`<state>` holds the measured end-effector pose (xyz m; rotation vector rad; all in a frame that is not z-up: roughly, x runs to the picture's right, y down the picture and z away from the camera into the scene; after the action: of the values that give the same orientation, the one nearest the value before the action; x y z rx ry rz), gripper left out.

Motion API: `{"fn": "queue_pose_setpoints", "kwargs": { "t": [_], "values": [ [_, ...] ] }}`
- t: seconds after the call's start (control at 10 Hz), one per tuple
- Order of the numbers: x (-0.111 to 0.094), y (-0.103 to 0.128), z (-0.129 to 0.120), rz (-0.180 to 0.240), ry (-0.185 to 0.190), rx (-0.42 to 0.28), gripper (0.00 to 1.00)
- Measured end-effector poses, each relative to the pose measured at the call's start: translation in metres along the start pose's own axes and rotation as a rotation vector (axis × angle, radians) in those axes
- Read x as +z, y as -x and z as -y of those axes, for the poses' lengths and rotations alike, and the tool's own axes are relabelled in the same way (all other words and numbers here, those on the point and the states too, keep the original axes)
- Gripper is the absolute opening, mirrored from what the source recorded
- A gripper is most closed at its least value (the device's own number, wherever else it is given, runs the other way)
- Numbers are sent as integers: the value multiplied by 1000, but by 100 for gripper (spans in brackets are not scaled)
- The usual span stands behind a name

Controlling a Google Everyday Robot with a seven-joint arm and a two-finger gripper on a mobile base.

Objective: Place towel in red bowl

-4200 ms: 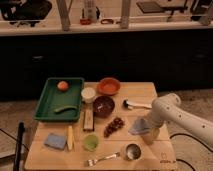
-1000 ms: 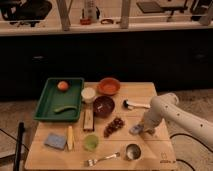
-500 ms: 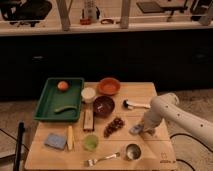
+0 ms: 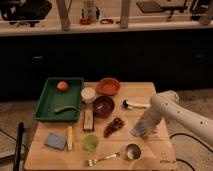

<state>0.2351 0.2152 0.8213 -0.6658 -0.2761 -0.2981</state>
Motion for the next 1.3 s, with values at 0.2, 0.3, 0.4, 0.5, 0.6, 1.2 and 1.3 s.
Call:
{"fn": "queue_pose_setpoints", "kwargs": {
  "t": [0.2,0.3,0.4,0.5,0.6,1.2,1.3],
  "values": [
    [-20,4,6,-1,13,-49,80],
    [-22,7,11,-1,15,-67,80],
    [-23,8,14,0,14,-78,80],
    [-22,8,14,1,14,-80,80],
    [-20,7,14,2,13,-80,80],
    [9,-14,6,7,29,-33,60],
    [14,-18,4,9,32,-26,48]
  ]
}}
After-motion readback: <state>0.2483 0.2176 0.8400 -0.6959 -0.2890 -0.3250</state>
